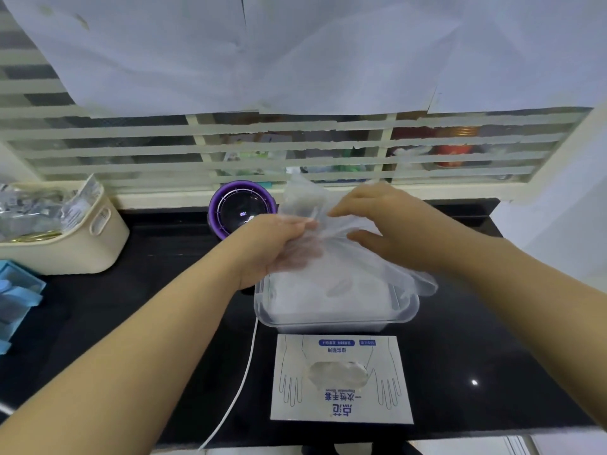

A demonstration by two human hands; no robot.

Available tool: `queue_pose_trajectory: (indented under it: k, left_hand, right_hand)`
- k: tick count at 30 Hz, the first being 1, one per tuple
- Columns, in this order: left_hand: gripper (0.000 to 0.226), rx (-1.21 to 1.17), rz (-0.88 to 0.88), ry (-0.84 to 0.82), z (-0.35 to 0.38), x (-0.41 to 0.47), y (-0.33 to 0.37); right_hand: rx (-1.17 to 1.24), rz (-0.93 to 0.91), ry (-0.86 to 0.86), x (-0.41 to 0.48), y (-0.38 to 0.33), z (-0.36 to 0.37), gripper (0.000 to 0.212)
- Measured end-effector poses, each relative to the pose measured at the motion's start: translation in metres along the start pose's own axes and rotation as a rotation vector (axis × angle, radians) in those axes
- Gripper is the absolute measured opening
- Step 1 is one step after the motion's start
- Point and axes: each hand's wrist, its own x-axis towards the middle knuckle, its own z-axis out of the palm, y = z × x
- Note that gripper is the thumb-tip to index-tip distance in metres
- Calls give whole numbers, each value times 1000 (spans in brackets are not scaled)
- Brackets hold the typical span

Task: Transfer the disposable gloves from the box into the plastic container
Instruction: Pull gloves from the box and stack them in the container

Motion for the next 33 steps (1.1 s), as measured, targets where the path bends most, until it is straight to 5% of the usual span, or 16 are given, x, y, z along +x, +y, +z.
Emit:
queue_pose_trajectory:
  k: [8, 11, 15, 18, 23, 29, 33]
  left_hand:
    - [34, 57, -174, 76, -5, 30, -35]
    - [55, 368, -94, 141, -10, 33, -38]
    - [61, 1010, 399, 450, -9, 23, -39]
    - [38, 1292, 802, 356, 3, 27, -41]
    - [48, 1591, 328, -17, 20, 53, -57]
    - [52, 1647, 188, -110, 25, 67, -59]
    - [58, 1702, 88, -166, 29, 74, -67]
  right_hand:
    - [78, 163, -368, 12, 29, 78, 49]
    - [56, 179, -436, 14, 32, 95, 51]
    - [77, 154, -500, 17, 32, 105, 50]
    - [115, 156, -535, 19, 32, 107, 46]
    - [36, 162, -566, 18, 27, 100, 41]
    - [-165, 212, -196, 34, 28, 89, 33]
    - [-186, 325, -469, 34, 32, 105, 41]
